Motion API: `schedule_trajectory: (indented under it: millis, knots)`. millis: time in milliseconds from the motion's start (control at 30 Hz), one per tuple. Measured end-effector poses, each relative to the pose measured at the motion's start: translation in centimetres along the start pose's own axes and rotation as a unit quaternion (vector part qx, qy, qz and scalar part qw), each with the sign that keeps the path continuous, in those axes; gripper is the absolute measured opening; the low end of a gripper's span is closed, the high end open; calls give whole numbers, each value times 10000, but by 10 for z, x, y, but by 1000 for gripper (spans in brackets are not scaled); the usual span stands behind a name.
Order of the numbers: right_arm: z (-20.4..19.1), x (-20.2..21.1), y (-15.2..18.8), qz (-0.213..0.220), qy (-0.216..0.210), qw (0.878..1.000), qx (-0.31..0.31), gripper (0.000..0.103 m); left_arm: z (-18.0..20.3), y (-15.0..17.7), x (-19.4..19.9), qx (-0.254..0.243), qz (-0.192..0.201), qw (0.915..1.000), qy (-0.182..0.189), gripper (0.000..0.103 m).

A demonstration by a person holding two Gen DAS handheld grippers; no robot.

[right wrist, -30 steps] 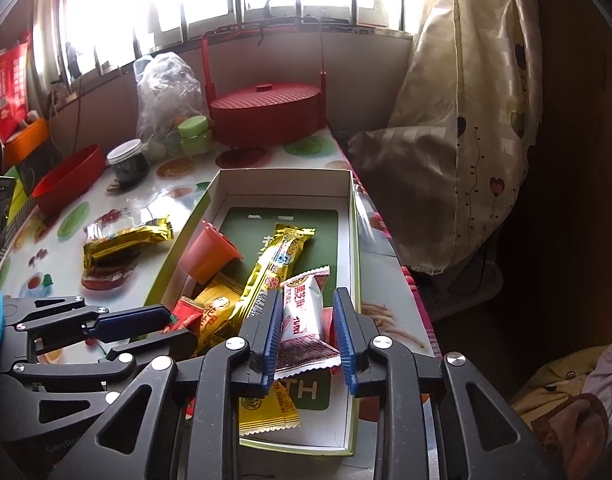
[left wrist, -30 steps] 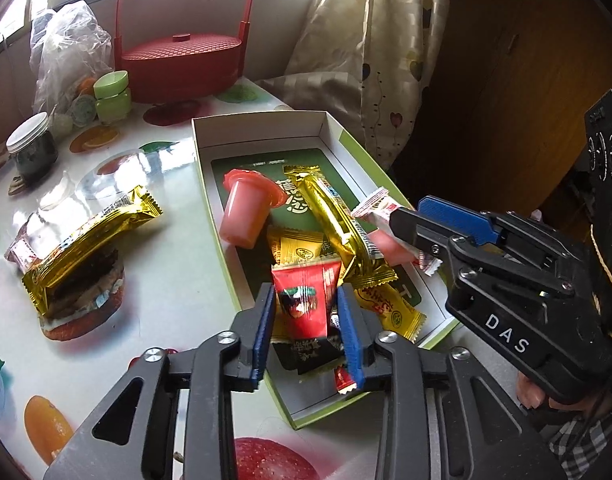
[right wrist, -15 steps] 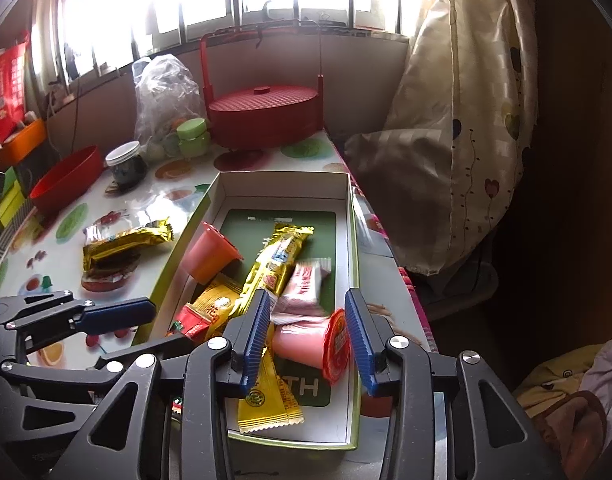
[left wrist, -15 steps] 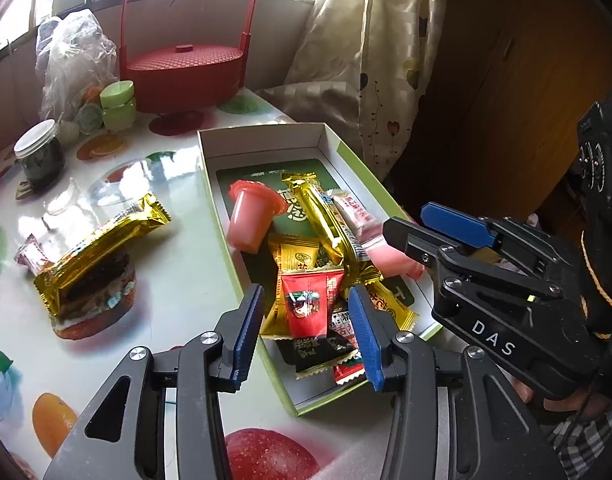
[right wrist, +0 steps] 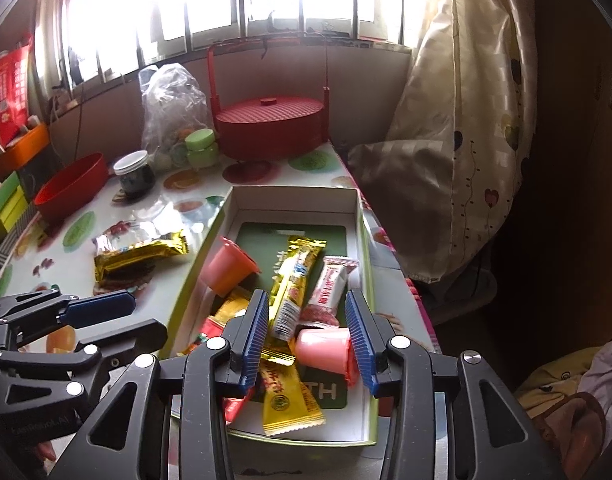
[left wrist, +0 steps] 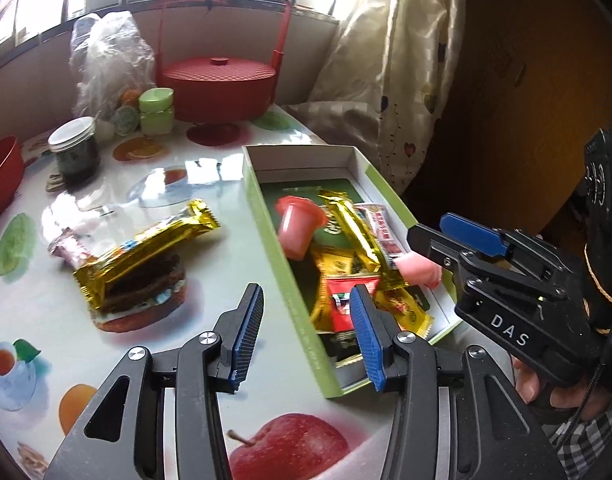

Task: Organize snacks
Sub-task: 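Withdraw both open tools from the box back to the snack pile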

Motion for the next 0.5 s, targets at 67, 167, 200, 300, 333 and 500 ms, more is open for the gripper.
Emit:
schedule_trajectory:
  millis: [67,167,200,300,333,500]
  knots:
    - [-5,-1,-1,2,-37,10000,12,39,-7,0,3,50,17,10000,-49,46]
    - [-14,-4,-1,-13,-98,9999,60,39,-20,-1,7,108,49,9998,-142,46]
    - [-18,-5,-2,-11,-131,9999,72,39,-26,-1,10,159,62,9997,-187,46]
    - [-27,-8,-3,-15,-193,9998,96,39,-43,-3,15,303,128,9989,-319,46]
    - [-30,-9,-4,-22,-209,9997,91,39,-50,-4,17,355,153,9986,-372,46]
    - [-48,-16,-4,-61,-339,9994,102,39,-85,-7,28,578,242,9960,-644,46]
Point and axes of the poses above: each gripper's, at about its wrist camera, not at the fingertips, and x roughly against the way its jaws point, z to its right, y to its underside, the point moved 9 cm from there along -x, roughly the way its jaws point, and after that the axes turned 14 degrees about z, right-handed, at the moved point
